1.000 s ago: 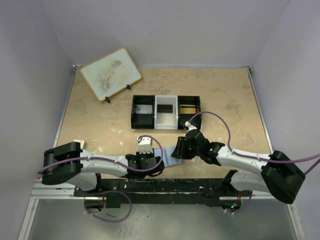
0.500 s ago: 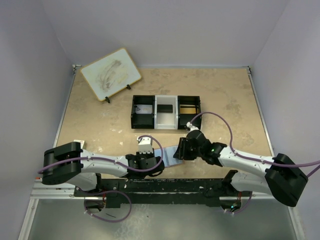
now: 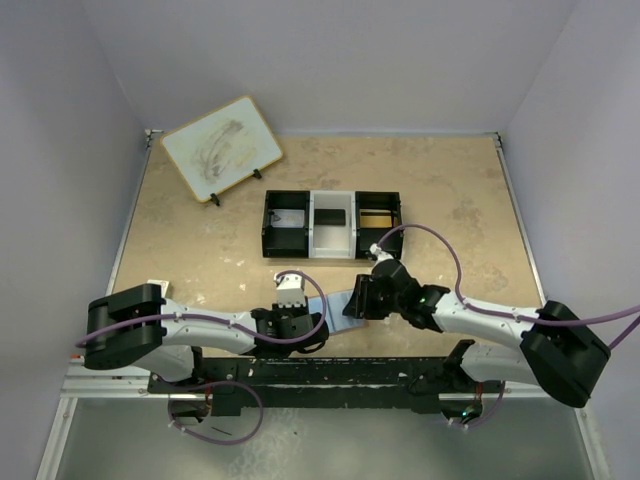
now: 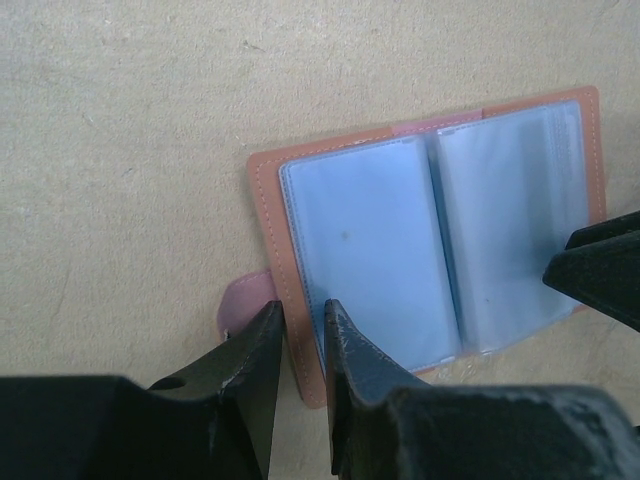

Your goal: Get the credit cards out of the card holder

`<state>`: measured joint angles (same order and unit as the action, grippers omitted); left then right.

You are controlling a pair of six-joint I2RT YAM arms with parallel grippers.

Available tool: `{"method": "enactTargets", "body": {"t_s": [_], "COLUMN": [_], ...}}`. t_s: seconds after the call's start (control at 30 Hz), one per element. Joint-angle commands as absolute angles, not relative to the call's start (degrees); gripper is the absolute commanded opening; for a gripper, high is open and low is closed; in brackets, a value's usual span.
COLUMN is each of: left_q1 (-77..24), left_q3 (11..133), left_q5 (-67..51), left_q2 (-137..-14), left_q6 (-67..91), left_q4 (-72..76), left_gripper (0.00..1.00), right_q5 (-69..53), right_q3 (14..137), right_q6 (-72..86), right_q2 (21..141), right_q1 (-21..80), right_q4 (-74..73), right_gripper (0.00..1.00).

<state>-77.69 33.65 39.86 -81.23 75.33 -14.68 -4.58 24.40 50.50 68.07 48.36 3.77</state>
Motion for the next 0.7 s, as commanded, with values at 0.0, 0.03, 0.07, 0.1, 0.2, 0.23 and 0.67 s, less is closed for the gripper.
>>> {"method": "enactTargets", "body": {"t_s": [0.0, 0.03, 0.07, 0.1, 0.2, 0.23, 0.67], "left_q1": [-77.6, -77.6, -77.6, -77.6, -77.6, -77.6, -77.6], "left_q3": [34.8, 34.9, 34.8, 34.8, 34.6, 34.6, 34.5], "left_q5": [39.8, 39.8, 39.8, 39.7, 39.7, 39.7, 40.0], "left_q2": [-82.1, -82.1, -82.2, -82.1, -82.1, -82.1, -81.7], "left_q6": [74.4, 74.4, 74.4, 74.5, 74.5, 74.6, 74.6], "left_q4": [-13.2, -13.2, -13.2, -13.2, -13.2, -13.3, -13.7], "left_gripper": [0.20, 0.20, 0.20, 0.20, 0.20, 0.20, 0.20], "right_q5": [-11.8, -11.6, -11.5, -11.5, -11.5, -11.7, 1.0], "right_q3": [22.3, 22.2, 22.3, 22.5, 23.7, 23.9, 27.8], "right_q6": [52.2, 52.5, 52.8, 53.0, 53.7, 53.8, 51.6], "right_q2": [68.6, 68.4, 68.0, 67.8, 67.1, 66.8, 63.7], "right_q1": [48.6, 48.6, 48.6, 48.6, 48.6, 48.6, 48.6], "right_q4": [10.2, 11.2, 12.5, 13.7, 15.5, 15.8, -3.6], "right_gripper": [0.41, 0.40, 0.40, 0.40, 0.40, 0.40, 0.44]}}
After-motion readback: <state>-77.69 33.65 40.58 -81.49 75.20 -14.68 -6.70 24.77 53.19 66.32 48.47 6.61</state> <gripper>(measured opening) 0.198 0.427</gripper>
